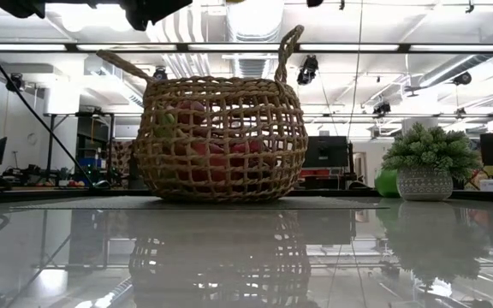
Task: Build produce basket
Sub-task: Put the lemon into the basket, then put the green apple into the basket
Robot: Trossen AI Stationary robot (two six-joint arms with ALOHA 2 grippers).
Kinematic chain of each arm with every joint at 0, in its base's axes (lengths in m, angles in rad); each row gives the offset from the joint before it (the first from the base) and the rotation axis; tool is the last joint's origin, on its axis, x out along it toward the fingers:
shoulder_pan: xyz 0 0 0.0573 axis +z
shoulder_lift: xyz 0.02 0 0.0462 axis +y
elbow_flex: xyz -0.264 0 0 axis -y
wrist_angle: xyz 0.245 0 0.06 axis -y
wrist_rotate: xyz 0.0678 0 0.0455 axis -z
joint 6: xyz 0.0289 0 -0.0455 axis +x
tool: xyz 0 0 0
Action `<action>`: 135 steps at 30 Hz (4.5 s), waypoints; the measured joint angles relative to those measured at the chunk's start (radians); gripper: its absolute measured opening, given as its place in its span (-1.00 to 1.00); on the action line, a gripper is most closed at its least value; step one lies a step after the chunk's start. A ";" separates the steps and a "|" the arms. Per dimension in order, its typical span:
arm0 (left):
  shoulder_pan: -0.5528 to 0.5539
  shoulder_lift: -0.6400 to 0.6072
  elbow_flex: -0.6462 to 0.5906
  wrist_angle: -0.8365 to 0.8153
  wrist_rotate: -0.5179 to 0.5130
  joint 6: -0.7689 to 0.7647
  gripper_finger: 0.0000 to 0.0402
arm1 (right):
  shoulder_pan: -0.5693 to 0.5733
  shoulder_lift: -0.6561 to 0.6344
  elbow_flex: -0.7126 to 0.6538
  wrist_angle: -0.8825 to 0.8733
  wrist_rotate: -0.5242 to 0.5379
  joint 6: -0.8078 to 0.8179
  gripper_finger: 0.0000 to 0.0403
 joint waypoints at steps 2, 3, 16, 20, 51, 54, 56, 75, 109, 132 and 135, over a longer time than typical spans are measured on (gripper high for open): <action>0.000 0.000 0.000 0.000 0.000 0.003 0.93 | -0.039 0.020 0.048 -0.057 0.011 0.030 -0.31; 0.000 0.000 0.000 0.000 0.000 0.005 0.93 | -0.058 0.031 0.072 -0.095 0.013 0.054 -0.31; 0.000 0.000 0.000 -0.003 0.000 0.008 0.93 | -0.271 0.221 0.489 -0.675 0.206 0.200 -0.25; 0.000 0.000 0.000 -0.003 0.000 0.008 0.93 | -0.294 0.279 0.574 -0.764 0.221 0.222 -0.05; 0.000 0.000 0.000 -0.007 0.000 0.008 0.93 | -0.576 0.217 1.074 -1.489 0.184 0.293 0.39; 0.000 0.000 0.000 -0.007 0.000 0.008 0.93 | -0.728 0.219 1.069 -1.587 0.076 0.365 0.43; 0.000 0.000 0.000 -0.007 0.000 0.008 0.93 | -0.834 0.220 1.050 -1.649 -0.022 0.401 0.46; 0.000 0.000 0.000 -0.007 -0.002 0.026 0.93 | -1.241 0.223 0.592 -1.728 -0.290 0.452 0.71; 0.000 0.000 0.000 -0.004 -0.002 0.033 0.93 | -1.252 0.223 0.184 -1.413 -0.290 0.448 0.71; 0.000 0.000 0.000 -0.003 -0.002 0.034 0.93 | -1.251 0.223 0.217 -1.389 -0.347 0.420 0.80; 0.000 0.000 0.000 -0.003 -0.003 0.034 0.93 | -1.251 0.223 0.238 -1.413 -0.347 0.420 0.82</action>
